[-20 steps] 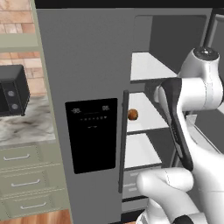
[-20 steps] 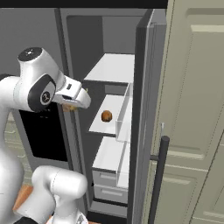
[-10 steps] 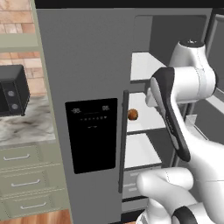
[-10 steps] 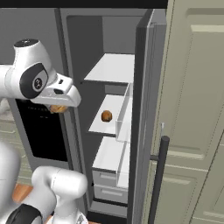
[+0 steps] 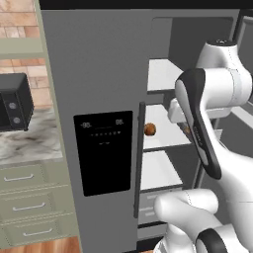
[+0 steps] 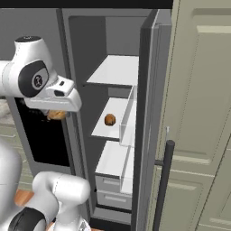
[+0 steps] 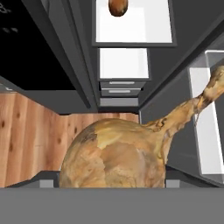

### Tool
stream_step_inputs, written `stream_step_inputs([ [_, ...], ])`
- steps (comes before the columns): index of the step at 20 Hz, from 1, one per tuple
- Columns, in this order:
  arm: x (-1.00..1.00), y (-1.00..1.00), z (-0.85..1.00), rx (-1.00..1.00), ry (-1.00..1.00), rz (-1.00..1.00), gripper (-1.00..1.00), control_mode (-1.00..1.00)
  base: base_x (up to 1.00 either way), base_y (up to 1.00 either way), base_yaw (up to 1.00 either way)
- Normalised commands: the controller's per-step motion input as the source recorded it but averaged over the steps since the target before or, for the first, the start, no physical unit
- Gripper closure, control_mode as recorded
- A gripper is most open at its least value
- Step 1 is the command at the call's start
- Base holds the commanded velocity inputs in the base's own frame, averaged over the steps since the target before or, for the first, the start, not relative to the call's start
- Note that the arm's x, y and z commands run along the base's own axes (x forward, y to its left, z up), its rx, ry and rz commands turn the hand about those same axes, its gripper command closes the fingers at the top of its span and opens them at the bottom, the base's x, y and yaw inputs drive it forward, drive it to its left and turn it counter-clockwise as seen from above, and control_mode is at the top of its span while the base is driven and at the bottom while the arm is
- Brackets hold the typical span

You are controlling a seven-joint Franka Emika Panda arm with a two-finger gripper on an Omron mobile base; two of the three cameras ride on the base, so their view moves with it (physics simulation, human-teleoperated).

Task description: Pick onion from the fridge and place it on the plate on the counter.

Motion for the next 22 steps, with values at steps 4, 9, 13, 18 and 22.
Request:
stream_step_inputs([
  [4,-0.08,0.00,-0.01,0.00,0.00,0.00,1.00,-1.00,0.00,0.00,0.00],
  [9,-0.11,0.00,0.00,0.00,0.03,0.00,1.00,-1.00,0.00,0.00,0.00],
  [13,-0.20,0.00,0.00,0.00,0.01,0.00,1.00,1.00,-0.12,0.00,0.00],
  [18,0.00,0.00,0.00,0.00,0.00,0.00,1.00,1.00,-0.74,0.31,-0.05],
  [22,0.00,0.00,0.00,0.00,0.00,0.00,1.00,1.00,-0.30,0.96,-0.08],
])
